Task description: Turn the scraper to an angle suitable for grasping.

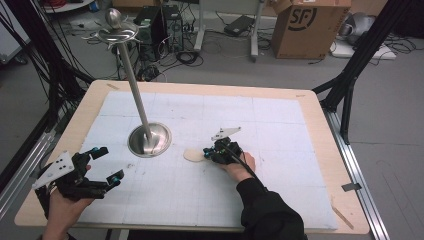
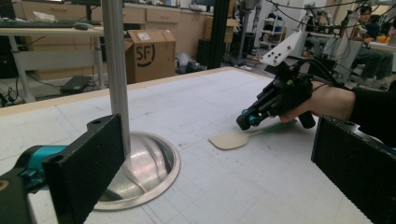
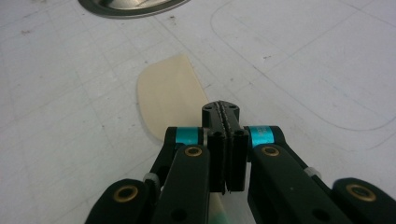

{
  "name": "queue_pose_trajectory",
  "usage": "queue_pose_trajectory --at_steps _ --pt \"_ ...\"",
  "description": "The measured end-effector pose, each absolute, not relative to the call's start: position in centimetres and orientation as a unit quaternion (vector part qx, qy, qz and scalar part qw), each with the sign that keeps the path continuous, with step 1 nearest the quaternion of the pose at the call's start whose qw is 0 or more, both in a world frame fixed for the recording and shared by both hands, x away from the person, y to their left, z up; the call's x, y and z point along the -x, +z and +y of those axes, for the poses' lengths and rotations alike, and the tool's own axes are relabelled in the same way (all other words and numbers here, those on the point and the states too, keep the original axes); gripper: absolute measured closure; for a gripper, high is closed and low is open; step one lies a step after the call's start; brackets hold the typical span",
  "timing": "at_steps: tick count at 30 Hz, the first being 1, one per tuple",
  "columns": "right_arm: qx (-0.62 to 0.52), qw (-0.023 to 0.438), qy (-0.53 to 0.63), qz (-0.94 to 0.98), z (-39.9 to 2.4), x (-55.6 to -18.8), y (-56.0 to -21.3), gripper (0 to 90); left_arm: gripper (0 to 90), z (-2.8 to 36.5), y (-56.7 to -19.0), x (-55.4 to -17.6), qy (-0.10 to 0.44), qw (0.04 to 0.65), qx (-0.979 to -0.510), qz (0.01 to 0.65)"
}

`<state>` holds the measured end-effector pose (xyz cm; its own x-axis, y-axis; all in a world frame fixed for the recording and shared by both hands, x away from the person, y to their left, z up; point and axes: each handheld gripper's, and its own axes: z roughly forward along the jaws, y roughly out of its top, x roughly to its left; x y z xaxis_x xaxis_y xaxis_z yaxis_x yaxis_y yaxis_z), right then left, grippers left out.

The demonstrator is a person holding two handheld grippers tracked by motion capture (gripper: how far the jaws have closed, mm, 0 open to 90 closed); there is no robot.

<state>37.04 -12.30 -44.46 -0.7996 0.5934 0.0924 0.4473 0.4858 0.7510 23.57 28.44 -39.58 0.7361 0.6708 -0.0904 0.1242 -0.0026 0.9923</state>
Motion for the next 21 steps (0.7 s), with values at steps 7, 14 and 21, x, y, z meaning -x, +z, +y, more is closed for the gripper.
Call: queue_pose_trajectory --at_steps 7,14,21 --pt "-0.307 0.085 0.398 0.86 -11.8 -37.5 -44.6 90.0 3.5 28.4 -39.5 -23.5 0.211 0.644 -0.675 0.293" --pt "-0.294 0.064 0.397 0.867 -11.6 -36.9 -44.6 90.0 3.5 28.8 -39.6 -23.5 0.213 0.641 -0.673 0.299" --pt "-0.271 0.047 0.387 0.88 -11.4 -35.6 -44.3 90.0 3.5 29.0 -39.6 -23.4 0.215 0.642 -0.672 0.3"
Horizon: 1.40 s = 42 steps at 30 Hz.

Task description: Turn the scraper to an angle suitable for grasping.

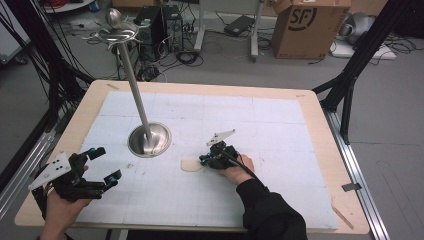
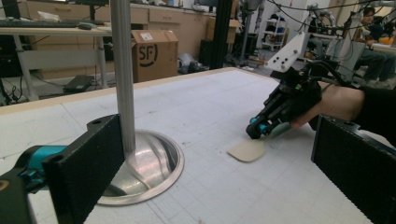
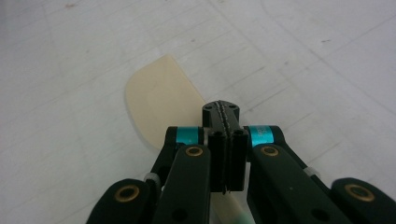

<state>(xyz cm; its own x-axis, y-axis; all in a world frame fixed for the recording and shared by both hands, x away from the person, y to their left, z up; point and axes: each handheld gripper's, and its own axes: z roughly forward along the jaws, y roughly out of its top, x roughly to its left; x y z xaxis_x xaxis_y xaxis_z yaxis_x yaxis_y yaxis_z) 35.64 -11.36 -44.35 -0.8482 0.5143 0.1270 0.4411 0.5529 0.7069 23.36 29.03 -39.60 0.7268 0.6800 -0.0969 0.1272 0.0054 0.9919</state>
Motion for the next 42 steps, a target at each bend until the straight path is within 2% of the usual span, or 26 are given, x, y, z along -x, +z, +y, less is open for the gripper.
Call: queue_pose_trajectory --at_steps 10,19,24,33,42 --pt "-0.24 0.042 0.397 0.885 -12.5 -32.1 -44.6 90.0 3.5 29.1 -39.5 -23.2 0.216 0.643 -0.67 0.301" --pt "-0.203 0.063 0.402 0.891 -13.3 -30.5 -44.2 90.0 3.5 28.4 -39.7 -23.3 0.21 0.638 -0.679 0.296" --pt "-0.218 0.046 0.41 0.884 -15.4 -29.0 -43.5 90.0 3.5 28.8 -39.5 -23.3 0.215 0.642 -0.673 0.298" --pt "-0.247 0.085 0.412 0.873 -20.7 -25.2 -44.4 90.0 3.5 29.1 -39.3 -23.2 0.22 0.644 -0.668 0.302" --pt "-0.281 0.111 0.397 0.867 -22.5 -25.4 -44.8 90.0 3.5 28.6 -39.6 -23.6 0.215 0.641 -0.673 0.301"
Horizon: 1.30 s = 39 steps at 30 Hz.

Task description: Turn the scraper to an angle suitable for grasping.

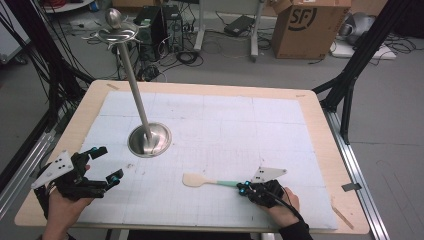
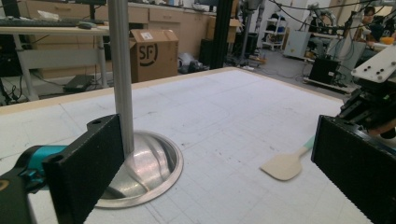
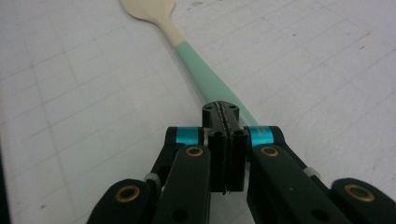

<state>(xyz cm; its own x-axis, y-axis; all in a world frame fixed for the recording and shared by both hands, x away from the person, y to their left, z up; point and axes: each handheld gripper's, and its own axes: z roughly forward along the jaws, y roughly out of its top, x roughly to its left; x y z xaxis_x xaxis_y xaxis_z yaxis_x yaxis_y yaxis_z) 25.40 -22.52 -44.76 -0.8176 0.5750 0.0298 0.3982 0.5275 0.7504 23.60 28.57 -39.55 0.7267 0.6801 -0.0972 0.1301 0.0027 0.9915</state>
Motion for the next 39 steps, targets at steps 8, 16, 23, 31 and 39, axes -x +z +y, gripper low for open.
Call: queue_pose_trajectory --at_steps 8,16,23,31,39 --pt "-0.318 0.13 0.383 0.857 -21.2 -28.9 -44.7 90.0 3.5 28.7 -39.6 -23.7 0.215 0.64 -0.673 0.303" --pt "-0.338 0.142 0.385 0.847 -19.9 -32.0 -44.8 90.0 3.5 28.8 -39.7 -23.7 0.216 0.641 -0.67 0.306" --pt "-0.35 0.161 0.387 0.838 -18.8 -34.0 -44.9 90.0 3.5 28.7 -39.7 -23.7 0.215 0.64 -0.672 0.304" --pt "-0.332 0.144 0.422 0.832 -16.8 -32.7 -43.5 90.0 3.5 29.0 -39.8 -23.8 0.217 0.639 -0.67 0.309" --pt "-0.232 0.094 0.418 0.873 -7.7 -31.2 -43.8 90.0 3.5 29.1 -39.7 -23.5 0.218 0.638 -0.672 0.307"
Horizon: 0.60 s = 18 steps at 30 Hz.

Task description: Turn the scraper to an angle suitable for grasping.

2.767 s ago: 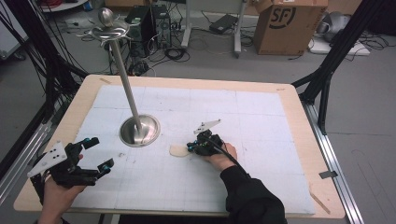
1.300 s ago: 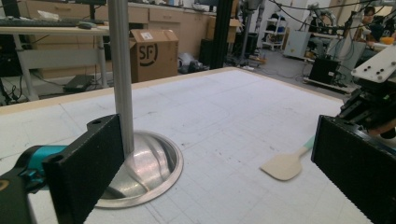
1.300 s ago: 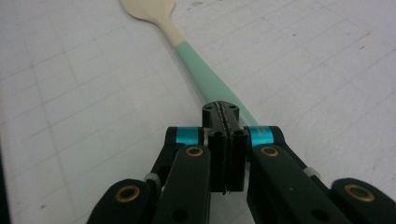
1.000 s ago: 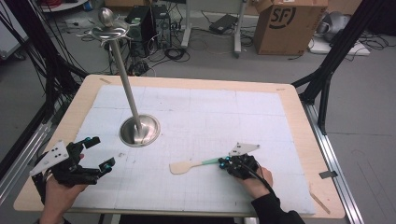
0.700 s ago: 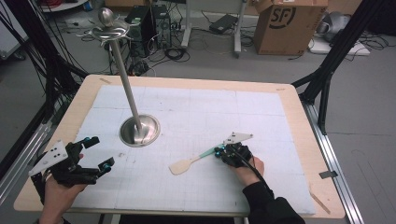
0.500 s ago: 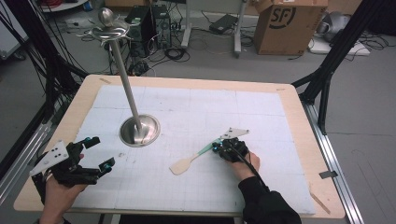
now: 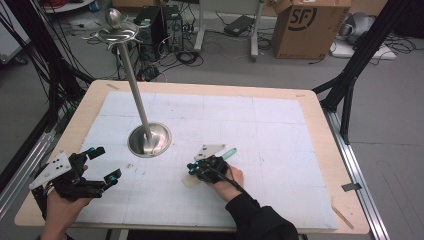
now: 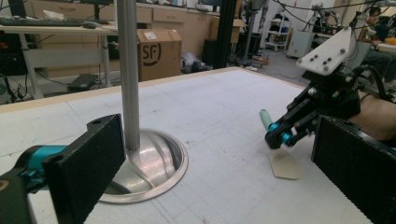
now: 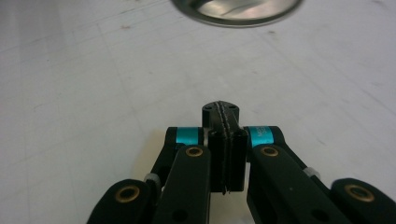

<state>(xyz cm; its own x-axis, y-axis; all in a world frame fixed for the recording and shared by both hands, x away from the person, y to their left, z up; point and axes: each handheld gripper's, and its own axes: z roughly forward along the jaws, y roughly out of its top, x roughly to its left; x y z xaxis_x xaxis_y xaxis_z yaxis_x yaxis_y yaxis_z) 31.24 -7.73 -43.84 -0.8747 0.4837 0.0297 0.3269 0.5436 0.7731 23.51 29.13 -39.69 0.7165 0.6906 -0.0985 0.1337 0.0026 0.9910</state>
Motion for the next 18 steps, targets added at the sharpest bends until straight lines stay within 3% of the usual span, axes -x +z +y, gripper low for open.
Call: queue_pose_trajectory --at_steps 7,18 --pt "-0.218 0.097 0.394 0.888 -5.5 -31.5 -44.6 90.0 3.5 29.2 -39.8 -23.5 0.217 0.638 -0.671 0.309" --pt "-0.202 0.103 0.392 0.892 -7.2 -29.8 -44.7 90.0 3.5 29.3 -39.8 -23.4 0.217 0.639 -0.67 0.308"
